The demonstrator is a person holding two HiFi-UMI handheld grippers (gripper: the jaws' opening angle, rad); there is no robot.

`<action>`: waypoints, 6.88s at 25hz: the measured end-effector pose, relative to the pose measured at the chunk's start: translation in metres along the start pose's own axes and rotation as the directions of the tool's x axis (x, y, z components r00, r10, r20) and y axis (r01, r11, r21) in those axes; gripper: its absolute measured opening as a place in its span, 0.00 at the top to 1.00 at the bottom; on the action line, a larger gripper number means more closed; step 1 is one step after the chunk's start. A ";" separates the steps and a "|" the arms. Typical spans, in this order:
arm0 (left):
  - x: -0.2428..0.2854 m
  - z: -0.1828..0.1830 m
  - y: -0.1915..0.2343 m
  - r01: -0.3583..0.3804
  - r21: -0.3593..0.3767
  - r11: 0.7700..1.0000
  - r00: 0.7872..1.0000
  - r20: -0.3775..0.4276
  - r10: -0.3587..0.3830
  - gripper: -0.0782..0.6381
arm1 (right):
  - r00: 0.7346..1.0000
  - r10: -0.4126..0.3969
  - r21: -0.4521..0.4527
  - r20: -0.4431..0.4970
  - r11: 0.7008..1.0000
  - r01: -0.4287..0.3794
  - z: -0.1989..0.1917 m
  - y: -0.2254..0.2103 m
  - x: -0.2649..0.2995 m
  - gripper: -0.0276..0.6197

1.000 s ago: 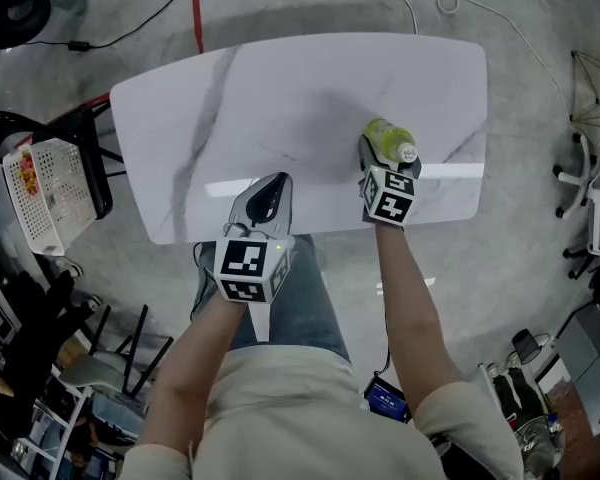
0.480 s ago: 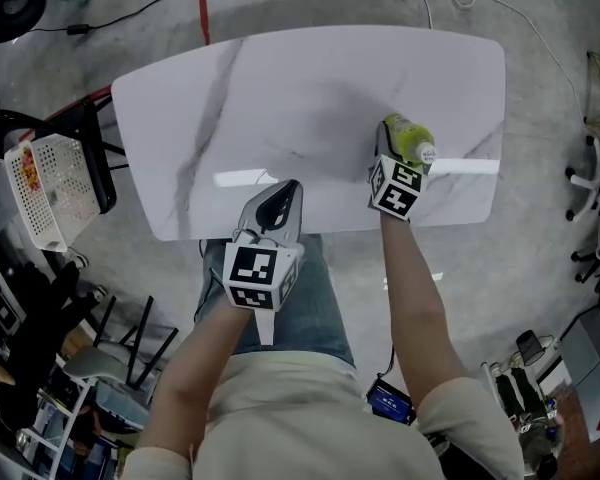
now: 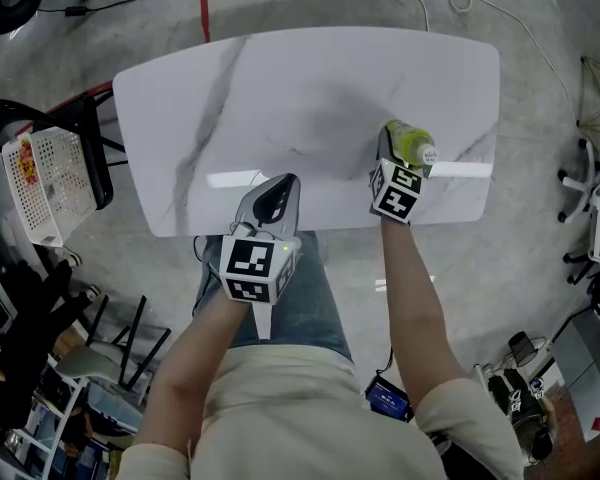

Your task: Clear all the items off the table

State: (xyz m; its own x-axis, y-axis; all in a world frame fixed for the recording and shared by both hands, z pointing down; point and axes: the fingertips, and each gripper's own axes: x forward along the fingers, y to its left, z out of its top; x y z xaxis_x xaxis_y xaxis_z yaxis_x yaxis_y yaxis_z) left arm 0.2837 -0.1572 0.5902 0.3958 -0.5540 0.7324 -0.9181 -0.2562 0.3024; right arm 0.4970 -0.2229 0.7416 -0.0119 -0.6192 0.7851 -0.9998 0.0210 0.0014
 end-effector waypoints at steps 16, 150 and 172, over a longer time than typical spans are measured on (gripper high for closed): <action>-0.064 0.018 0.007 -0.032 -0.045 0.998 0.996 0.086 0.036 0.88 | 0.994 0.095 -0.086 0.060 0.992 -0.090 0.052 0.036 -0.102 0.54; -0.510 -0.132 0.689 -0.327 -0.672 0.664 0.827 0.136 0.546 0.88 | 0.590 0.697 -0.709 -0.408 0.165 -0.685 0.000 1.030 -0.257 0.54; -0.459 -0.140 0.743 -0.325 -0.669 0.669 0.867 0.072 0.494 0.88 | 0.653 0.623 -0.741 -0.431 0.168 -0.650 -0.056 1.095 -0.148 0.53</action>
State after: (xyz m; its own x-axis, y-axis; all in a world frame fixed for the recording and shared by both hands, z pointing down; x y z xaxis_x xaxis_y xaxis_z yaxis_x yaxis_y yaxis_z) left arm -0.5834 0.0181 0.5642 -0.1088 -0.6639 0.7398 -0.7562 0.5383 0.3719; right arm -0.5950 -0.0638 0.6617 -0.6233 -0.0530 0.7802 -0.1473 0.9878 -0.0506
